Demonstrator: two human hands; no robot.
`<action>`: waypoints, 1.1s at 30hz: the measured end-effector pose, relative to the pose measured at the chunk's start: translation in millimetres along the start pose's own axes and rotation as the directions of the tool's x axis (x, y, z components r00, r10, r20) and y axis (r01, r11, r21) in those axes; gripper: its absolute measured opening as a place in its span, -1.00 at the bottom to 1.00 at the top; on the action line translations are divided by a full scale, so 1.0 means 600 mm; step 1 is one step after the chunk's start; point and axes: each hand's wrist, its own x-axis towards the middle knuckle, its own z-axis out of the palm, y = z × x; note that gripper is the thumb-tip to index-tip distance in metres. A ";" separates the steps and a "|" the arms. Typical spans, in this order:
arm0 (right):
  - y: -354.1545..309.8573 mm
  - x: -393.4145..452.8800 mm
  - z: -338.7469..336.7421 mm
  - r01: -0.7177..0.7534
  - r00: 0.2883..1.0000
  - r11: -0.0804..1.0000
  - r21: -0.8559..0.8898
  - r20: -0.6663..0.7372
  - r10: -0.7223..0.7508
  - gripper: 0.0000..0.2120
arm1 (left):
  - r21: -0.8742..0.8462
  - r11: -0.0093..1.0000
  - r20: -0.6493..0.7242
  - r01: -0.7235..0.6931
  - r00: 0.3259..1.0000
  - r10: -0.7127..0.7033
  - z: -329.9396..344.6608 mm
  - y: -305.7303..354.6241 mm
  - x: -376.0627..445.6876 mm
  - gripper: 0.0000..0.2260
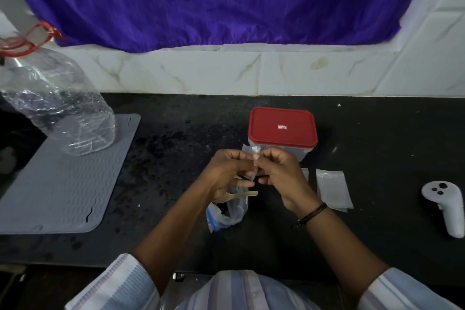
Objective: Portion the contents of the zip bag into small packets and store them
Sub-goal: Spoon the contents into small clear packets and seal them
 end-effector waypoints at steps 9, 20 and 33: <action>0.000 0.007 0.028 0.045 0.998 0.989 -0.139 -0.045 -0.052 -0.94 | -0.002 0.997 -0.121 0.081 0.989 -0.081 -0.038 0.014 -0.017 -0.96; -0.037 0.019 0.051 0.319 0.944 0.451 -0.833 0.238 -0.227 -0.76 | 0.727 0.654 -0.165 -0.208 0.872 0.461 -0.045 0.028 -0.030 -0.88; -0.082 0.037 0.055 0.106 0.879 0.882 -0.460 0.458 0.133 -0.73 | 0.641 0.561 0.207 -0.525 0.821 0.532 -0.108 -0.033 -0.028 -0.36</action>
